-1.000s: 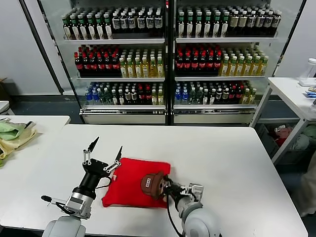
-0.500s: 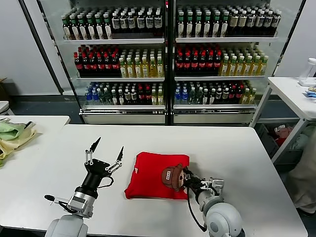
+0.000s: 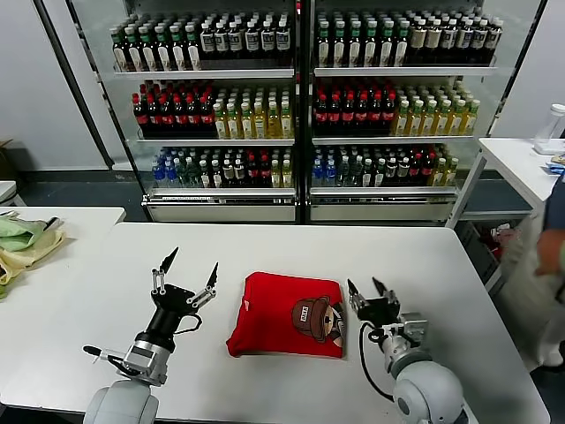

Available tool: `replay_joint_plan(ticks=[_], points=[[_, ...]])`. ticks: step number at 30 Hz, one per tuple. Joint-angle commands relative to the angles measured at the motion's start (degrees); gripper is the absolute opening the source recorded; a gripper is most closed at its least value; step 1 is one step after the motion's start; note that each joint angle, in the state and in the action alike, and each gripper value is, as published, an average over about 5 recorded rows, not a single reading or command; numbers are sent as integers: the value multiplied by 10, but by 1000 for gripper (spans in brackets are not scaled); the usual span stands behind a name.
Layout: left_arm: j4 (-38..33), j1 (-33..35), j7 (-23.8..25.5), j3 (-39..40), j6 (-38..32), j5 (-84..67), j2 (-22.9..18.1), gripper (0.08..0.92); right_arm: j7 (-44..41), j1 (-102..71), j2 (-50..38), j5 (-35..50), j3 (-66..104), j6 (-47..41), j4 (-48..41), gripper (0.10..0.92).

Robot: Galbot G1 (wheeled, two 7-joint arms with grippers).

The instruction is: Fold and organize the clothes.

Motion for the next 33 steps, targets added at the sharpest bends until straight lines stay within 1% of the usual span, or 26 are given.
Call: replay_joint_plan(ticks=[1,5,8,21,27,30,33], points=[[23,-17,0,-1,-2,-2,1,823,-35,24,2,-124,33,88,-41,679],[26,-17,0,-4,-2,-3,1,823,-35,39,6,-136,32,105,-72,781],[26,-18,0,-6,-2,-3,1,823,-38,41,6,-143,30,107,-72,816],[63,-49,1,-4,-1,-4,4,823,-37,50,10,-160,39,120,-77,823],[91,-83,6,-4,-6,-16,6,823,-36,58,11,-198,66,134,-97,823],[102,-100,14,-4,-11,-22,6,823,-38,61,10,-212,77,145,-106,823],[118,-117,35,-4,-23,-38,6,823,-43,62,9,-223,87,156,-114,823]])
